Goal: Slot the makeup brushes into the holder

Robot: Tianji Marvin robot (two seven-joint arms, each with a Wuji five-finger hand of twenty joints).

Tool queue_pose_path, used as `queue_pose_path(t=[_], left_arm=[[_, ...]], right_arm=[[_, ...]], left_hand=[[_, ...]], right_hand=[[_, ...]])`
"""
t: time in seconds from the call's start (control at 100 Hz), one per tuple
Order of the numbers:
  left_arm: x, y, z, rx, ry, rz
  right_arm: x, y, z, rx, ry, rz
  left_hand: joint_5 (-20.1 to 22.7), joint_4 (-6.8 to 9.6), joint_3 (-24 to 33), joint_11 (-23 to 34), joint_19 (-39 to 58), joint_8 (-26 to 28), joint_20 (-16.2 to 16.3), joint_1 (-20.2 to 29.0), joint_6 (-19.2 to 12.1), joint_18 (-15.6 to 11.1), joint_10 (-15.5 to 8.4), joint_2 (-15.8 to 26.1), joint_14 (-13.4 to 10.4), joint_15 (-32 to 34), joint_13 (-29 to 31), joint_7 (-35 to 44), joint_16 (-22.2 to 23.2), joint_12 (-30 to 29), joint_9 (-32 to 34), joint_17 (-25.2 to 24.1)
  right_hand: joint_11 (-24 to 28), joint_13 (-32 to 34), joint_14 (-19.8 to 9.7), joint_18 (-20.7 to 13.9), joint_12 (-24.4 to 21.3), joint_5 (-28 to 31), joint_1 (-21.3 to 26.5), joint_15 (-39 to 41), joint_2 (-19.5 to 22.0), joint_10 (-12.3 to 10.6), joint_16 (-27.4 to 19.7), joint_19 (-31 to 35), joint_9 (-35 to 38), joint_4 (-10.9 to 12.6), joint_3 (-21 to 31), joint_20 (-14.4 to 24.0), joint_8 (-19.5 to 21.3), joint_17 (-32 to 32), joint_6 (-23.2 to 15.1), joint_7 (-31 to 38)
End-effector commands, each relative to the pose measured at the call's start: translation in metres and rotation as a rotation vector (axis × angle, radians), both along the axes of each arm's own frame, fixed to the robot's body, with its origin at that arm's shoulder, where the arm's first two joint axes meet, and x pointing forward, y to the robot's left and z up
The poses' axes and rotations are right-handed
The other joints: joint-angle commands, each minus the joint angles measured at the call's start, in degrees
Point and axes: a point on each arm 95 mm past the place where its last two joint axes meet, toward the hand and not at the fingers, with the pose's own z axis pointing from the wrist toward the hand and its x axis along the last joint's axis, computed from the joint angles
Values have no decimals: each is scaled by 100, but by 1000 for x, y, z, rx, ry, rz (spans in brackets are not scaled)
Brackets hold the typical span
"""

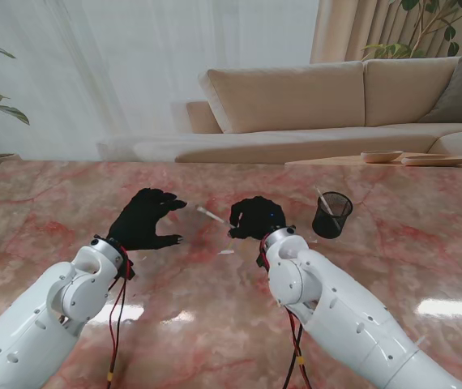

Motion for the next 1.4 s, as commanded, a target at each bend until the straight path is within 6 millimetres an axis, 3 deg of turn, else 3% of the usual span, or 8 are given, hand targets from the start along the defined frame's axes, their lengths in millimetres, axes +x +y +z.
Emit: queue_pose_path(t=[0.0,0.21,0.43,0.6,0.74,0.76,0.79,1.39], left_arm=[[-4,1,-8,-3,17,11],[-10,0,-20,-15,48,20],[-15,-3,-28,-51,101,16],[-18,-4,-33,-95,135,5],[-20,-6,-38,-119,156,-5],[-21,-6,-39,-123,160,-5],[-22,-7,-40,-132,165,-5],[-28,-16,-50,-208,187,2]], right_arm=[[-1,-10,8,29,-13,-32],[-9,-46,47,193,-78,-150],[-14,-91,75,284,-143,-258],[-14,-127,83,342,-211,-352],[-10,-153,79,396,-231,-417],[-9,-156,78,410,-231,-424],[-8,-159,76,429,-232,-434],[24,-198,25,644,-206,-573]], left_hand=[[-72,112,-153,-182,-229,-76,-88,-78,120,23,38,191,-23,-232,-249,-155,-72,-65,-268,-45],[-1,136,-253,-238,-248,-74,-124,-83,133,44,53,256,-30,-305,-279,-149,-86,-68,-284,-32],[101,273,-936,-531,-349,-169,-391,-4,186,8,-94,556,-161,-812,-279,-341,-1148,-617,-245,-7],[143,344,-1646,-555,-358,-331,-446,0,146,-127,-187,983,-313,-742,-242,-635,-1210,-998,-232,12],[127,487,-2972,-549,-305,-371,-422,190,147,-83,-229,1774,-328,-670,-214,-716,-1222,-1008,-238,15],[113,574,-3682,-560,-272,-388,-287,508,145,-66,-228,2015,-333,-654,-216,-736,-1247,-1018,-247,-12],[110,600,-3904,-574,-263,-393,-249,567,140,-24,-240,2139,-339,-648,-211,-741,-1253,-1027,-250,-19],[119,660,-4099,-564,-326,-360,-319,580,92,31,-195,2351,-426,-600,-177,-684,-1260,-1020,-236,-21]], right_hand=[[246,261,-87,13,-66,447,354,-46,98,236,61,-25,330,-88,572,175,171,78,-367,536],[238,262,-60,54,-87,440,378,-139,67,282,92,-59,307,-84,619,196,133,67,-284,537],[232,254,-52,87,-101,431,375,-204,54,288,112,-58,294,-90,640,241,106,34,-255,537],[219,233,-52,89,-115,421,351,-250,80,291,130,-90,275,-96,647,272,83,3,-224,534],[212,220,-55,78,-122,400,332,-278,105,281,144,-122,268,-100,635,293,71,-26,-213,528],[211,217,-57,75,-123,401,330,-282,107,280,146,-125,268,-100,633,297,70,-26,-213,529],[208,207,-65,68,-125,398,330,-292,111,281,149,-135,264,-100,631,302,68,-34,-213,528],[64,8,-176,-19,-208,356,267,-649,195,55,117,-398,137,-109,559,385,1,-157,-350,488]])
